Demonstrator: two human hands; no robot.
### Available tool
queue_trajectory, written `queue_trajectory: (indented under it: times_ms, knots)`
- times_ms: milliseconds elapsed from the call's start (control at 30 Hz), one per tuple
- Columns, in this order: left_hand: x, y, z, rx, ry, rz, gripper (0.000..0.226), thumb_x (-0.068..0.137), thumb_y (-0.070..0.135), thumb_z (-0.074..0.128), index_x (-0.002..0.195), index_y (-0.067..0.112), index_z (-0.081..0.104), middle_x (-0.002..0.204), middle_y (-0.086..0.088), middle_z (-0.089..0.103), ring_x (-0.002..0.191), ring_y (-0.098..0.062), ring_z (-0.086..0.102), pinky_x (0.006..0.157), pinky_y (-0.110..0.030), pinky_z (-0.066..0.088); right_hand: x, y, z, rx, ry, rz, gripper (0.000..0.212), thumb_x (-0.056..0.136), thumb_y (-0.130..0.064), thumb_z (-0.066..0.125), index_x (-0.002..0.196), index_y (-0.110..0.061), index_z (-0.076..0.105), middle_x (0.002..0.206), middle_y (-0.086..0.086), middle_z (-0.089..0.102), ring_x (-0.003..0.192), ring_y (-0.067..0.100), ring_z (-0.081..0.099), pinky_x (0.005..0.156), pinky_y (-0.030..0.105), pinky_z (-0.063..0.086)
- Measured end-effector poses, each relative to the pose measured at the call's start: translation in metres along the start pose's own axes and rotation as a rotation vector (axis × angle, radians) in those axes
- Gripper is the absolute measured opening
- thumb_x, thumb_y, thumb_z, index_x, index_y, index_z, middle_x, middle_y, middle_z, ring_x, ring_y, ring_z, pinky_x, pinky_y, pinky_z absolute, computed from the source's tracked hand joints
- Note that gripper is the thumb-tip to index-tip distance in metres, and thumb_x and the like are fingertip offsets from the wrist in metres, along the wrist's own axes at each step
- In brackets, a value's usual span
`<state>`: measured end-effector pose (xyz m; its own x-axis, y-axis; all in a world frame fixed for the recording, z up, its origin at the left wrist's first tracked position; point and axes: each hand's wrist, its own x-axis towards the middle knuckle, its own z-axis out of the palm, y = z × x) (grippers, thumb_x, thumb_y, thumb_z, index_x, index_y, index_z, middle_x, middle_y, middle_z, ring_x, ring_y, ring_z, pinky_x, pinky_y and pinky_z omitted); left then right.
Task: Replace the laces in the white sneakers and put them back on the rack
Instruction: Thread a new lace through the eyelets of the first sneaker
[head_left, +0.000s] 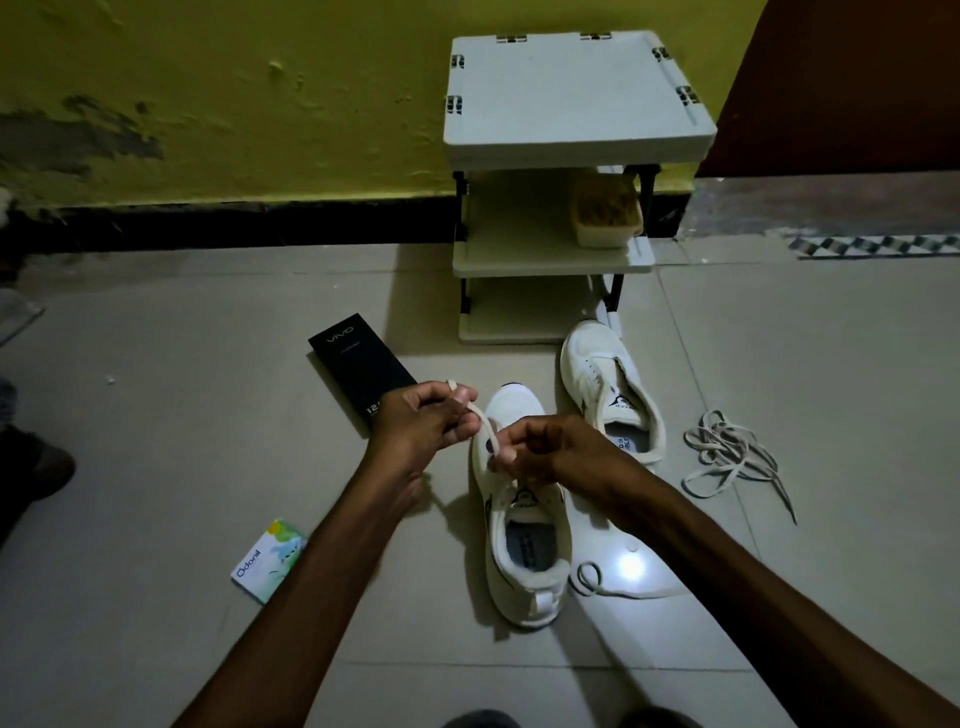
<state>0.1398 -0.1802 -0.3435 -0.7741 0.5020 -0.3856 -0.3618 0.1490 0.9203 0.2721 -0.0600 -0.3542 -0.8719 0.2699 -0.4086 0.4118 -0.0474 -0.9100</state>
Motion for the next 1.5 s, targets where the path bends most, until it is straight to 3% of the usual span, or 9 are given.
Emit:
queue_trajectory:
  times_ms: [100,233,367,433,567,867,1000,1167,1500]
  knots:
    - [0.000,-0.002,0.000,-0.010,0.000,-0.019,0.008,0.093,0.005,0.061,0.089,0.001,0.067,0.077,-0.008,0.067,0.055,-0.005,0.066,0.056,-0.013,0.053,0.001,0.002,0.001,0.006,-0.004,-0.006,0.013,0.089,-0.012,0.068,0.102,-0.009,0.072,0.097,0.004,0.076,0.094,0.016,0.069,0.082,0.024,0.053]
    - [0.000,-0.003,0.001,-0.031,0.074,-0.032,0.005,0.093,0.009,0.063,0.090,0.004,0.064,0.086,-0.013,0.067,0.062,-0.011,0.066,0.055,-0.015,0.052,0.003,0.004,0.005,0.101,0.055,-0.010,0.010,0.092,-0.008,0.064,0.096,-0.003,0.072,0.086,0.011,0.074,0.072,0.014,0.065,0.062,0.018,0.051]
    - [-0.002,-0.012,-0.001,0.525,0.380,0.321,0.034,0.088,0.021,0.071,0.111,0.019,0.047,0.118,-0.005,0.053,0.097,-0.016,0.056,0.075,-0.023,0.044,0.009,0.010,0.002,0.052,0.170,-0.015,0.022,0.097,0.004,0.050,0.095,0.001,0.072,0.077,0.012,0.070,0.066,0.015,0.064,0.066,0.024,0.056]
    - [-0.005,-0.014,0.002,0.646,0.178,0.519,0.025,0.093,0.019,0.063,0.114,0.020,0.050,0.119,0.003,0.055,0.106,-0.010,0.054,0.084,-0.022,0.043,0.009,0.009,0.001,0.012,0.183,-0.021,0.030,0.097,0.009,0.045,0.095,-0.001,0.072,0.079,0.015,0.072,0.072,0.021,0.067,0.075,0.030,0.058]
    - [-0.002,-0.023,0.012,0.691,-0.233,0.316,0.010,0.097,0.025,0.055,0.105,0.023,0.060,0.098,0.005,0.069,0.093,-0.006,0.064,0.075,-0.019,0.049,0.008,0.003,-0.001,-0.058,0.292,-0.041,0.020,0.091,0.013,0.051,0.101,0.000,0.062,0.082,0.028,0.069,0.074,0.032,0.071,0.078,0.047,0.060]
    - [-0.001,-0.029,0.011,0.689,-0.360,0.252,0.007,0.089,0.015,0.070,0.082,0.015,0.072,0.073,-0.005,0.072,0.062,-0.014,0.069,0.065,-0.024,0.056,0.005,0.002,-0.002,-0.156,0.417,-0.074,0.011,0.098,-0.022,0.056,0.097,-0.012,0.053,0.068,0.013,0.071,0.057,0.026,0.071,0.065,0.047,0.061]
    - [0.001,-0.027,0.007,0.772,-0.351,0.189,0.015,0.094,0.017,0.062,0.082,0.015,0.071,0.075,-0.002,0.072,0.065,-0.013,0.071,0.066,-0.023,0.054,0.001,0.007,-0.004,-0.199,0.424,-0.032,0.017,0.099,-0.011,0.050,0.090,-0.008,0.064,0.075,0.010,0.070,0.067,0.029,0.072,0.070,0.049,0.060]
    - [0.007,-0.030,0.000,0.842,-0.281,0.230,0.013,0.089,0.019,0.065,0.080,0.019,0.074,0.086,0.009,0.073,0.075,0.004,0.059,0.065,-0.008,0.040,-0.015,0.024,0.007,-0.847,0.355,0.001,0.026,0.081,-0.043,0.071,0.092,-0.020,0.071,0.084,-0.003,0.071,0.080,0.016,0.067,0.074,0.029,0.052]
    - [0.001,-0.052,0.015,0.805,-0.325,0.216,0.011,0.079,0.014,0.072,0.078,0.023,0.079,0.082,0.012,0.075,0.081,0.014,0.062,0.075,-0.003,0.043,-0.013,0.042,-0.001,-0.677,0.441,0.026,0.009,0.078,-0.014,0.068,0.071,-0.009,0.071,0.067,0.009,0.067,0.066,0.020,0.062,0.047,0.016,0.033]
